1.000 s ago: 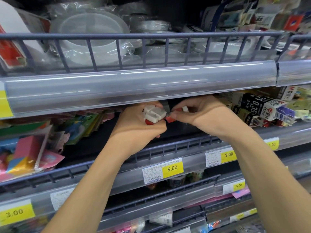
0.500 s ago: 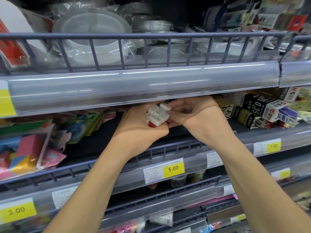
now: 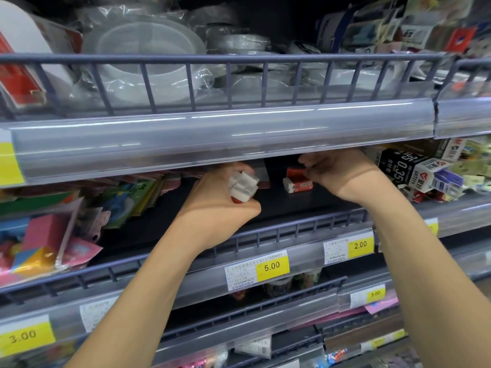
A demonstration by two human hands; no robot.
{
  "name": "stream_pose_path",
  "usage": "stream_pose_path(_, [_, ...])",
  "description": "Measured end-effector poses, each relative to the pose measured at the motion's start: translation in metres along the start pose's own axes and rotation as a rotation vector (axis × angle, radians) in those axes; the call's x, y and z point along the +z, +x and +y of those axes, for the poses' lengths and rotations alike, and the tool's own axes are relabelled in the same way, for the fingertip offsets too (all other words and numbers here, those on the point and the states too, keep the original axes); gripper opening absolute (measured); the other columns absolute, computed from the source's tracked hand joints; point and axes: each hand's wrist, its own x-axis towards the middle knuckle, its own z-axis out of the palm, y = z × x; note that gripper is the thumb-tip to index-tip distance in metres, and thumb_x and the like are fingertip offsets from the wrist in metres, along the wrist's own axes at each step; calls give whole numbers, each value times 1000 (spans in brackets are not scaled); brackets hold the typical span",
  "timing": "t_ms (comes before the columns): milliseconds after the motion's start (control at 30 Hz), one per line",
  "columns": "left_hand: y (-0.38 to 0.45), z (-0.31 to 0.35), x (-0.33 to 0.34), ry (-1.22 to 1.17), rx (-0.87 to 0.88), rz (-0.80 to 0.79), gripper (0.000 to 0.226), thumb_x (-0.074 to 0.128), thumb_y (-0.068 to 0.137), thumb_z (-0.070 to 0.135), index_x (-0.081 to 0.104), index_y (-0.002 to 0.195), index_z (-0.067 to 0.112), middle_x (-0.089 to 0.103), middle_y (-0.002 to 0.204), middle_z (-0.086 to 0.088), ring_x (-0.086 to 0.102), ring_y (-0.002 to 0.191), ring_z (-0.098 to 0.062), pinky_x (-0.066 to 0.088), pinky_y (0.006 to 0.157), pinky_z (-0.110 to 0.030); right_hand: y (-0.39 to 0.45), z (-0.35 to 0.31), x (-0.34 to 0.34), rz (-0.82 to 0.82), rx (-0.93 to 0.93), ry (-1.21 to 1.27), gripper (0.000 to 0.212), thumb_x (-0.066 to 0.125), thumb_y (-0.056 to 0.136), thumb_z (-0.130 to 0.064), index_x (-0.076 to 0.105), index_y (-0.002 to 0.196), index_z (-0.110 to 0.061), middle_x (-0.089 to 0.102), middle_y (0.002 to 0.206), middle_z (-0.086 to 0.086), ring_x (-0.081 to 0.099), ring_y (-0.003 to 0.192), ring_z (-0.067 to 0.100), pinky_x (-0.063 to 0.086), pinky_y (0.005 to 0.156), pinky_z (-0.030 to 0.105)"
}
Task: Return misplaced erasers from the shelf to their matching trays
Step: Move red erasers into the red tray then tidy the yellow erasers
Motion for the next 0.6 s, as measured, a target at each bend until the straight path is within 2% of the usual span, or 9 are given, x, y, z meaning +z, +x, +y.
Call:
stream_pose_path(100, [-1,1,0,-10,0,-8,42,69,65,27,64,102,45,70,79,15,64,63,-7,45,57,-22,15,13,0,-113,41,-282,34,67,94,-36,64,127,-28,65,122,-4,55,101,12,38,84,21])
stream_pose_path(200, [-1,0,-2,-13,-17,-18,34,70,67,23,65,95,42,65,64,23,56,52,2,42,50,-16,21,18,10,-153,12,-336,41,71,90,-42,61,129,-30,63,117,-4,54,96,15,39,74,22])
stream_pose_path(333, [-1,0,-2,-39,-13,-32,30,70,68,22,66,91,41,63,59,26,55,48,4,43,46,-15,28,24,19,-159,-52,-388,40,72,91,-34,63,129,-30,65,127,-1,60,113,23,47,95,29])
stream_pose_path(400, [-1,0,-3,-73,-17,-29,27,69,66,25,68,86,43,67,61,23,59,49,4,44,46,-15,27,25,20,-136,-46,-362,33,73,89,-36,67,122,-30,67,121,-1,61,109,22,47,93,30])
stream_pose_path(467, [-1,1,-2,-125,-20,-24,27,67,62,30,70,84,44,72,66,15,67,55,-5,50,50,-19,22,23,20,-79,-38,-187,24,77,86,-38,69,108,-36,69,106,-8,64,100,17,46,85,27])
stream_pose_path(500, [-1,2,-2,-157,-24,-14,30,66,59,33,71,86,47,75,70,11,72,60,-12,54,53,-23,15,19,20,-56,-35,-16,20,80,83,-36,70,100,-39,71,100,-10,67,96,16,48,84,27])
stream_pose_path(567, [0,1,-1,-230,-54,24,32,69,60,34,72,87,53,78,75,7,76,67,-17,58,58,-28,-2,9,23,-68,-79,374,18,83,81,-27,74,94,-35,76,92,-5,73,84,20,56,83,31])
stream_pose_path(600, [0,1,-1,-270,-75,48,28,72,64,33,75,85,50,78,75,6,77,67,-16,58,58,-27,-10,3,25,-92,-132,508,19,82,81,-21,75,95,-31,76,92,1,73,78,21,58,80,31])
